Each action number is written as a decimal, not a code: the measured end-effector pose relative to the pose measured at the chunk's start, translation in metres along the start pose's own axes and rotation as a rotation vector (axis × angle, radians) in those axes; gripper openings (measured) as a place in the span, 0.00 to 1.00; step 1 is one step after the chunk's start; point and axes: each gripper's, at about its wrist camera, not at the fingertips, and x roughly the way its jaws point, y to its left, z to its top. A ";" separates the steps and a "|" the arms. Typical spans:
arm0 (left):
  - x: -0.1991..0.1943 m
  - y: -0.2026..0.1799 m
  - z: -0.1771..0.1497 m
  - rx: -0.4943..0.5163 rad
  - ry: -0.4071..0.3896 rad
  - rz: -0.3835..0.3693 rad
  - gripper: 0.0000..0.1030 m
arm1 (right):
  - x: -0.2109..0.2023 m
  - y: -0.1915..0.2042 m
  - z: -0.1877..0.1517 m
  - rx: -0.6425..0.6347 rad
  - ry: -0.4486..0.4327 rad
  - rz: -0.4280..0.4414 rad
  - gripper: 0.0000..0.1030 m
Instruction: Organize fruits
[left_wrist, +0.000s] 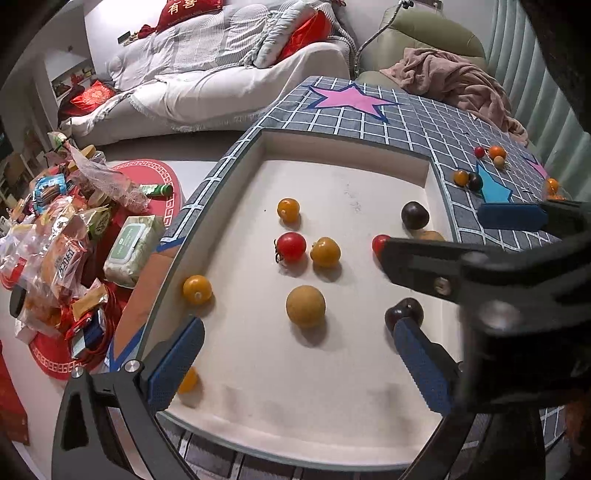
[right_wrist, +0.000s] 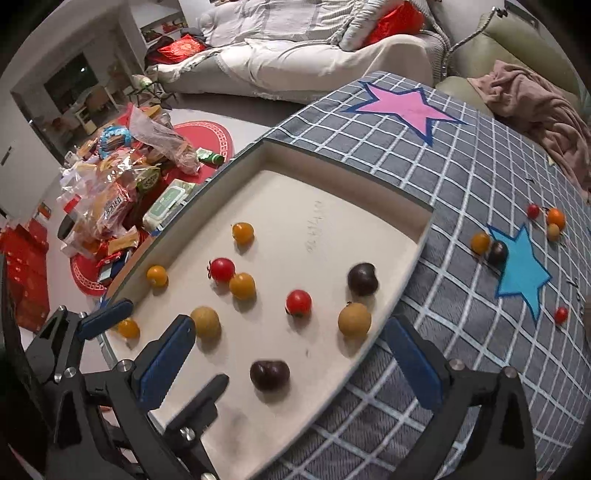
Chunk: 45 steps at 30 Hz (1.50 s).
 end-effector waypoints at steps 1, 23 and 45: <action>-0.001 0.001 -0.001 -0.002 0.007 -0.002 1.00 | -0.003 0.000 -0.003 0.000 0.002 -0.007 1.00; -0.045 -0.006 -0.027 0.035 -0.018 0.057 1.00 | -0.035 0.002 -0.047 0.043 0.027 -0.045 1.00; -0.058 -0.015 -0.034 0.073 -0.024 0.077 1.00 | -0.046 0.007 -0.059 0.041 0.016 -0.036 1.00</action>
